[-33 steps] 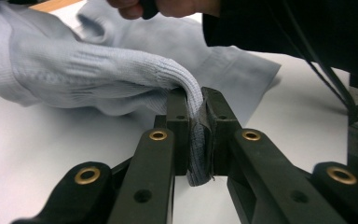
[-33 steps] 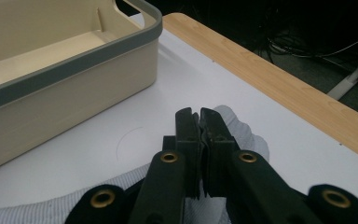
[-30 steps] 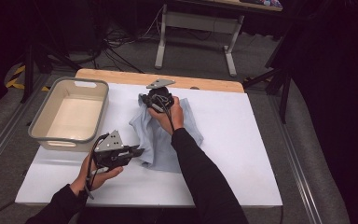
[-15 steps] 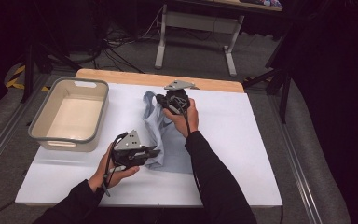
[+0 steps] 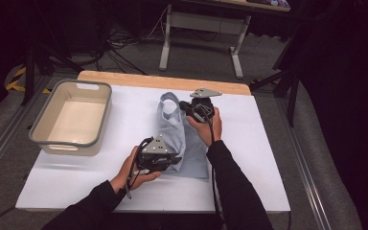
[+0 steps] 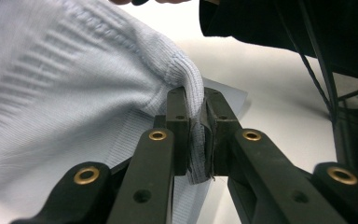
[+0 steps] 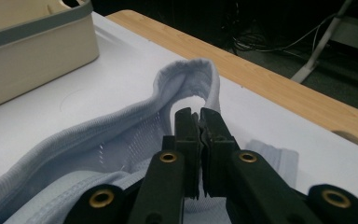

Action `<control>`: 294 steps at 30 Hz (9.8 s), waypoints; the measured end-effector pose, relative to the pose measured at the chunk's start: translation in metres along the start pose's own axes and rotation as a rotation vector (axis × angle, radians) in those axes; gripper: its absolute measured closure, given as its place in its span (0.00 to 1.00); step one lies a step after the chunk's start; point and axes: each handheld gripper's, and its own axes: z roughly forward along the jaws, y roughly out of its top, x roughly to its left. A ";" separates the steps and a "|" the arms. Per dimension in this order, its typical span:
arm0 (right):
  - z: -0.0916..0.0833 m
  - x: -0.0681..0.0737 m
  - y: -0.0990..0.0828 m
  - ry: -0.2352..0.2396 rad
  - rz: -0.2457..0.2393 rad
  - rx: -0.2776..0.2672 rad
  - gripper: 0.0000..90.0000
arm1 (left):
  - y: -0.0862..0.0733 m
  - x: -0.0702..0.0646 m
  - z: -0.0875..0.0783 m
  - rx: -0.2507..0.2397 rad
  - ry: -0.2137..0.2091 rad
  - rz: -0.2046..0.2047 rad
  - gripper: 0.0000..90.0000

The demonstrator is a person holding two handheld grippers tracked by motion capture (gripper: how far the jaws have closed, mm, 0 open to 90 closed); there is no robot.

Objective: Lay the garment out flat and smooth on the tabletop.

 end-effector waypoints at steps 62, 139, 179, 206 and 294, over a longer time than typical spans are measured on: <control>-0.060 0.014 -0.092 0.034 -0.093 0.130 0.95 | -0.048 0.005 -0.005 0.172 0.136 0.093 0.89; -0.055 -0.012 -0.127 0.039 0.221 0.177 0.64 | -0.043 -0.002 0.011 0.202 0.121 0.108 0.68; -0.037 0.032 -0.109 0.043 0.068 0.093 0.73 | -0.070 -0.011 -0.039 0.266 0.219 0.176 0.91; -0.034 0.034 -0.050 0.055 -0.050 0.017 0.68 | -0.051 0.023 -0.060 0.078 0.176 -0.019 0.63; 0.071 0.012 -0.008 0.044 -0.183 0.105 1.00 | -0.021 0.100 -0.012 0.081 0.242 -0.060 0.85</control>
